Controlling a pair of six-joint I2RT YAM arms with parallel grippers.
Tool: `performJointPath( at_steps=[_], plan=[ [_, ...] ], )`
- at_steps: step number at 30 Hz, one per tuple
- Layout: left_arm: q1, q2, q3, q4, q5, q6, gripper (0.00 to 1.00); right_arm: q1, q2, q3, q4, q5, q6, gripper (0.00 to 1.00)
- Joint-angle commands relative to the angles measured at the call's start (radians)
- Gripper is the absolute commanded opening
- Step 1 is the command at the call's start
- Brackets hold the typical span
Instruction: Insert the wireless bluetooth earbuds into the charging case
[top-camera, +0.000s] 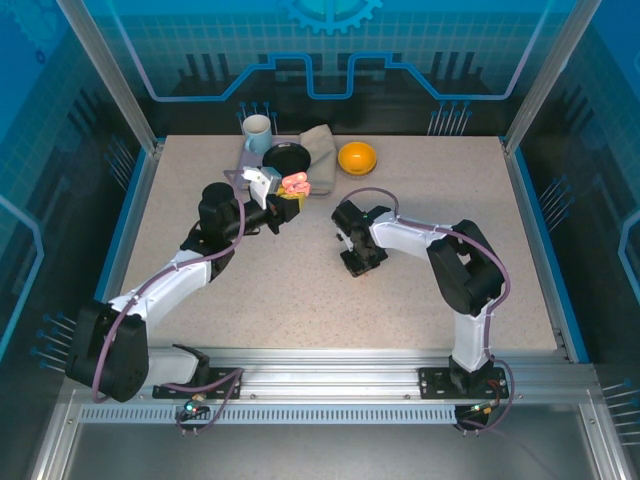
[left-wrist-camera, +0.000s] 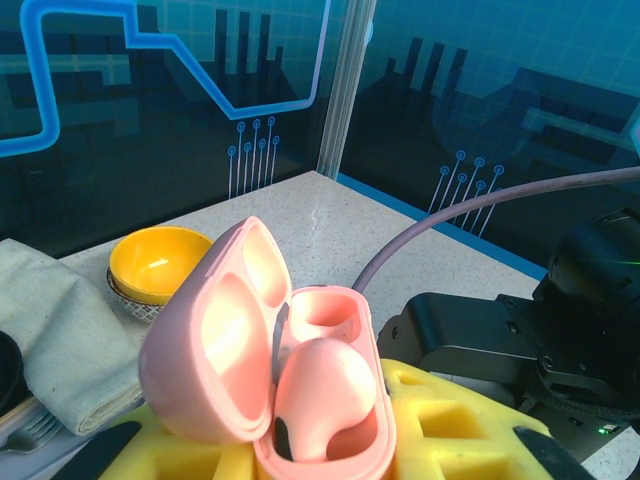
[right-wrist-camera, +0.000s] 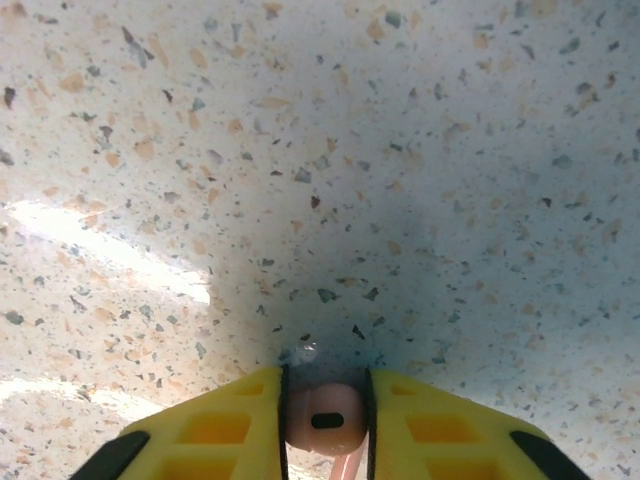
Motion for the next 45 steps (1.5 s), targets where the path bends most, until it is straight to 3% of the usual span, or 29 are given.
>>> performJointPath(
  at_steps=[1, 9, 26, 35, 45],
  plan=[
    [0.008, 0.006, 0.045, 0.005, 0.015, -0.004, 0.0, 0.006, 0.018, -0.019, -0.079, 0.018, -0.003, 0.2],
    [0.008, 0.006, 0.051, -0.007, 0.016, -0.002, 0.0, -0.006, -0.041, -0.026, -0.047, 0.019, 0.036, 0.19],
    [0.003, 0.05, 0.034, 0.047, 0.067, -0.016, 0.0, -0.093, -0.396, -0.087, 0.105, 0.01, 0.179, 0.18],
    [-0.055, 0.101, 0.019, 0.103, 0.123, 0.014, 0.0, -0.128, -0.59, 0.035, 0.176, 0.011, 0.192, 0.19],
    [-0.155, 0.18, 0.105, 0.117, 0.134, 0.024, 0.0, -0.136, -0.74, 0.078, 0.392, -0.022, 0.154, 0.2]
  ],
)
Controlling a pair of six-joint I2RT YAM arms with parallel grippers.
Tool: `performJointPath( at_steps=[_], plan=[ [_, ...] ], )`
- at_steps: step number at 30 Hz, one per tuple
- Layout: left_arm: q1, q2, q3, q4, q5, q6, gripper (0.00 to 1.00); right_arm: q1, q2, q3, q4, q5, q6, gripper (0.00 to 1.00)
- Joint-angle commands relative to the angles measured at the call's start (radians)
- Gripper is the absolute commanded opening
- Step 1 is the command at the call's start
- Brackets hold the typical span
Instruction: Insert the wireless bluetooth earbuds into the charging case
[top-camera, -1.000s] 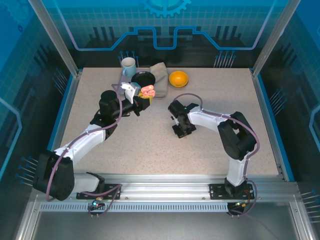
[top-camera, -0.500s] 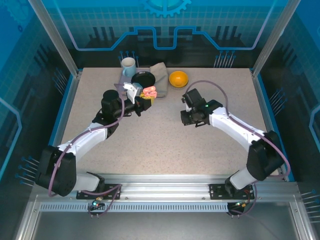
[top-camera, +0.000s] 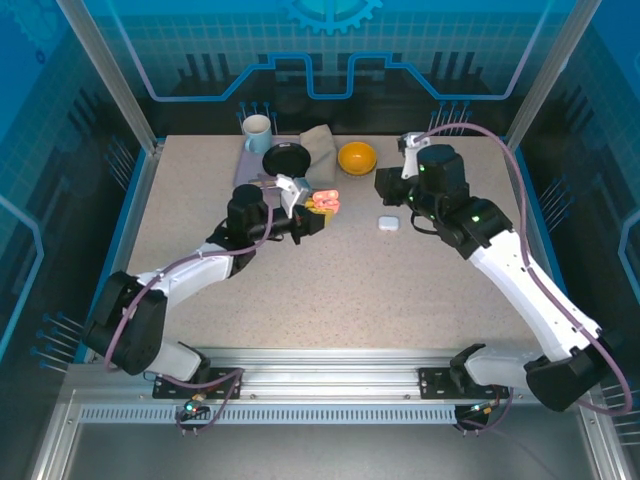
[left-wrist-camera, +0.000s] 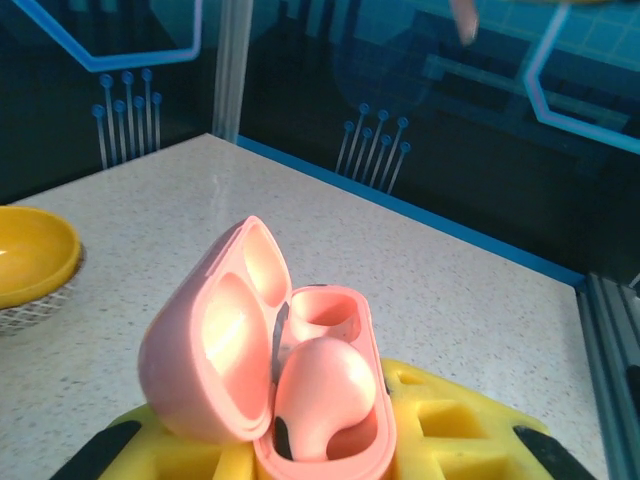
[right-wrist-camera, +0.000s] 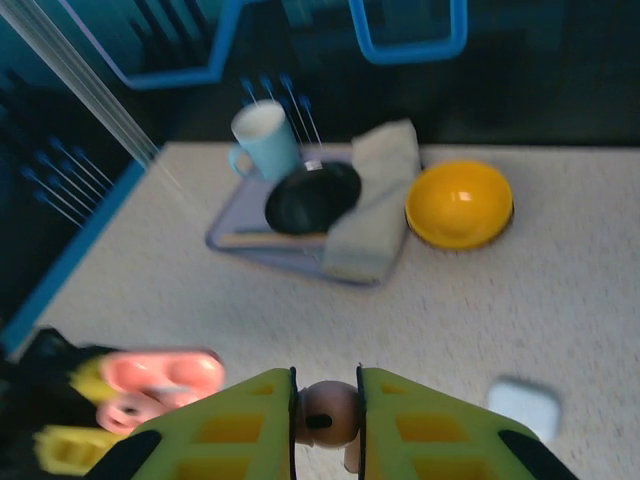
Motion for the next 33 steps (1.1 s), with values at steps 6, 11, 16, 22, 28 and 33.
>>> performJointPath(
  at_steps=[6, 11, 16, 22, 28, 33],
  plan=[
    [-0.072, 0.072, 0.154, 0.067, -0.011, 0.001, 0.0, -0.011, -0.095, -0.103, 0.308, -0.079, -0.064, 0.2],
    [-0.094, 0.123, 0.232, 0.101, -0.052, -0.033, 0.0, -0.012, -0.136, -0.185, 0.427, -0.115, -0.088, 0.2],
    [-0.106, 0.157, 0.304, 0.107, -0.048, -0.058, 0.0, -0.011, -0.146, -0.217, 0.474, -0.13, -0.107, 0.2],
    [-0.113, 0.169, 0.345, 0.098, -0.042, -0.069, 0.0, -0.012, -0.135, -0.233, 0.501, -0.124, -0.096, 0.2],
    [-0.12, 0.164, 0.364, 0.079, -0.033, -0.066, 0.0, -0.015, -0.128, -0.245, 0.521, -0.121, -0.069, 0.19],
    [-0.133, 0.176, 0.376, 0.075, -0.03, -0.071, 0.0, -0.023, -0.119, -0.248, 0.529, -0.122, -0.047, 0.19]
  ],
)
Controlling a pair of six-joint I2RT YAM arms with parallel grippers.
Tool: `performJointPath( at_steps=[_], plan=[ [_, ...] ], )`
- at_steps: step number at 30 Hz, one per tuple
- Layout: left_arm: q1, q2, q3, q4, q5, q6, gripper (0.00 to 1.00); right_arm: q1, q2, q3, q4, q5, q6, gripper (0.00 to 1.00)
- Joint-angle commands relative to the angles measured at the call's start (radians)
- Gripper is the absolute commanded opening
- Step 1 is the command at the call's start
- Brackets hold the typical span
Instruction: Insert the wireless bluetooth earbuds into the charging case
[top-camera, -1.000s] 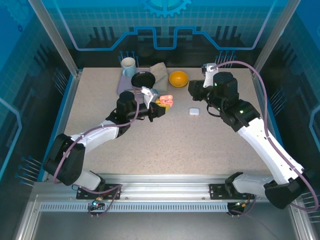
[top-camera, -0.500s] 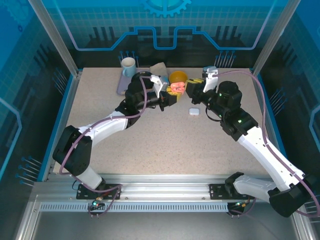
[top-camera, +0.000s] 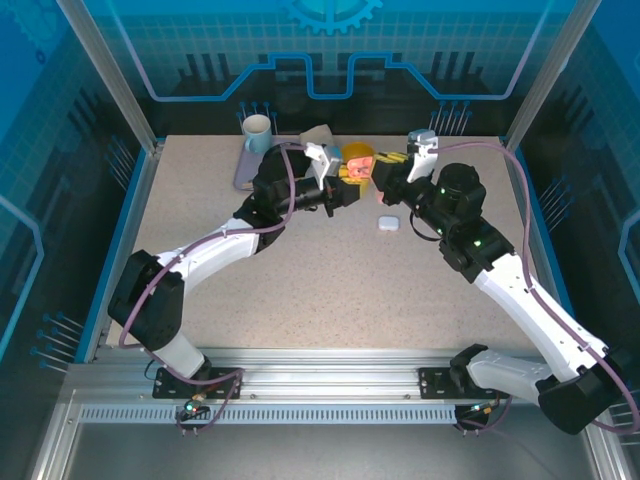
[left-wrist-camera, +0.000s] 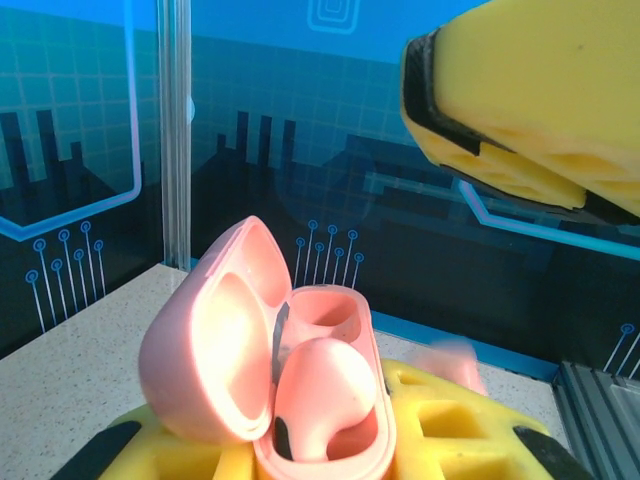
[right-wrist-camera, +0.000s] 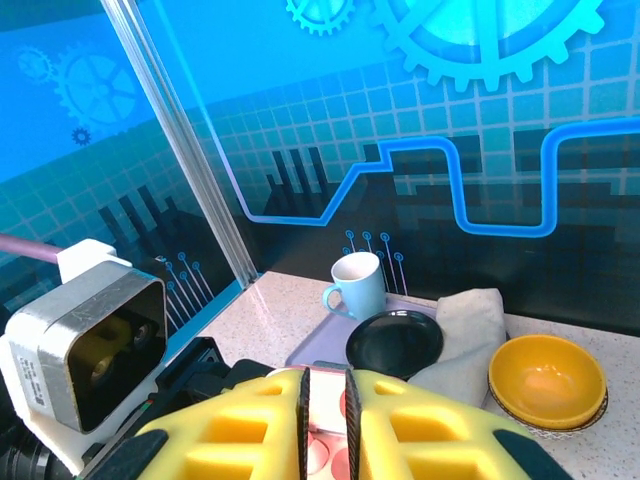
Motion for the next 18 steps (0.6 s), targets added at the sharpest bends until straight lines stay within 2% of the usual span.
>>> performJointPath(
  at_steps=[1, 5, 9, 10, 12, 14, 16, 18],
  plan=[
    [-0.018, 0.02, 0.045, 0.02, 0.007, -0.02, 0.0, -0.02, 0.004, -0.013, 0.044, -0.011, 0.026, 0.18],
    [-0.029, 0.032, 0.043, 0.015, -0.009, -0.023, 0.0, -0.034, 0.015, -0.021, 0.035, 0.014, 0.053, 0.18],
    [-0.027, -0.001, -0.022, -0.023, -0.119, 0.023, 0.0, -0.109, 0.035, -0.021, -0.161, 0.12, 0.158, 0.21],
    [-0.027, -0.012, -0.049, -0.017, -0.149, 0.027, 0.0, -0.132, 0.043, -0.048, -0.206, 0.146, 0.201, 0.23],
    [-0.025, -0.04, -0.092, -0.016, -0.184, 0.035, 0.0, -0.172, 0.06, -0.108, -0.269, 0.118, 0.262, 0.27],
    [-0.024, -0.067, -0.133, -0.009, -0.215, 0.039, 0.0, -0.178, 0.062, -0.165, -0.337, 0.163, 0.319, 0.33],
    [-0.021, -0.097, -0.17, -0.008, -0.236, 0.045, 0.0, -0.198, 0.052, -0.217, -0.421, 0.206, 0.398, 0.44],
    [-0.02, -0.121, -0.195, -0.024, -0.251, 0.059, 0.0, -0.229, 0.045, -0.232, -0.502, 0.242, 0.449, 0.51]
  ],
)
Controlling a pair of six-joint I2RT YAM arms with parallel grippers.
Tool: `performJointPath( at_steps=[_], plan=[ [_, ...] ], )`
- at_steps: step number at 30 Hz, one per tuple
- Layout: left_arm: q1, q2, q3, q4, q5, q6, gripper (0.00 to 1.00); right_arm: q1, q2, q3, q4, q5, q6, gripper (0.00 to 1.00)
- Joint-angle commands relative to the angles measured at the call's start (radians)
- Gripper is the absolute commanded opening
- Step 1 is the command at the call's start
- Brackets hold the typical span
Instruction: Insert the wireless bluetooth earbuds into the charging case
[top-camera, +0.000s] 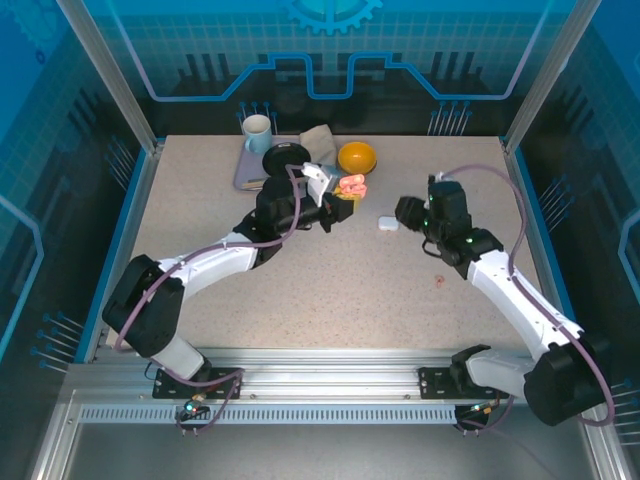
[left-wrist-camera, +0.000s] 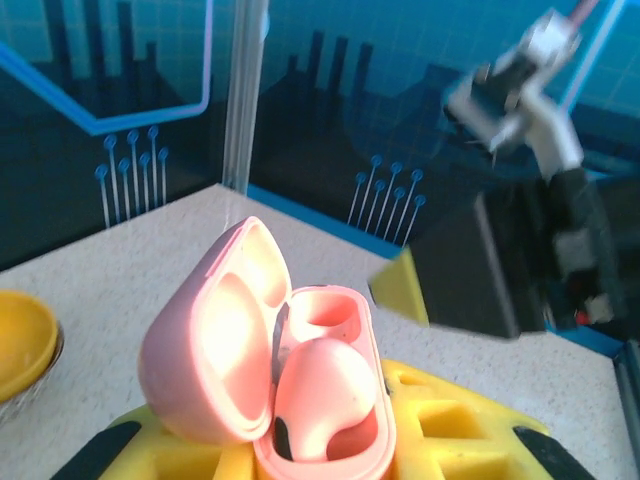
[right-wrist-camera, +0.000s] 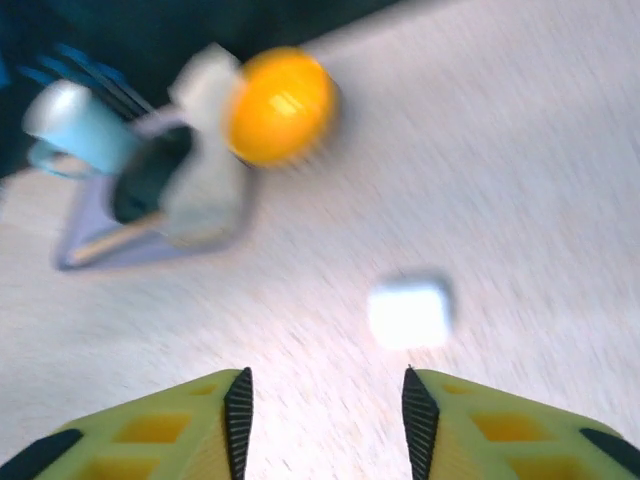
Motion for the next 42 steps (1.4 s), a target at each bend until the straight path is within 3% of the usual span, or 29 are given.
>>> performJointPath(
  at_steps=[1, 4, 10, 21, 30, 36, 39, 42],
  plan=[
    [0.003, -0.081, -0.037, 0.009, -0.061, 0.045, 0.0, -0.055, -0.015, -0.042, -0.216, 0.108, 0.158, 0.55],
    [0.008, -0.116, -0.069, 0.0, -0.066, 0.048, 0.0, -0.126, -0.005, -0.078, -0.291, 0.131, 0.199, 0.62],
    [0.012, -0.151, -0.103, -0.004, -0.064, 0.053, 0.0, -0.248, 0.102, -0.128, -0.279, 0.051, 0.169, 0.63],
    [0.02, -0.153, -0.114, 0.005, -0.056, 0.047, 0.0, -0.256, 0.223, -0.193, -0.171, -0.033, 0.167, 0.61],
    [0.02, -0.142, -0.114, 0.016, -0.051, 0.032, 0.0, -0.192, 0.26, -0.208, -0.141, -0.051, 0.188, 0.58],
    [0.019, -0.145, -0.113, 0.015, -0.061, 0.037, 0.0, -0.048, 0.226, -0.175, -0.149, -0.158, 0.234, 0.51],
    [0.021, -0.155, -0.119, 0.008, -0.063, 0.044, 0.0, 0.05, 0.115, -0.147, -0.221, -0.052, 0.259, 0.52],
    [0.026, -0.16, -0.13, 0.014, -0.064, 0.041, 0.0, 0.009, 0.056, -0.168, -0.257, 0.009, 0.276, 0.52]
  ],
)
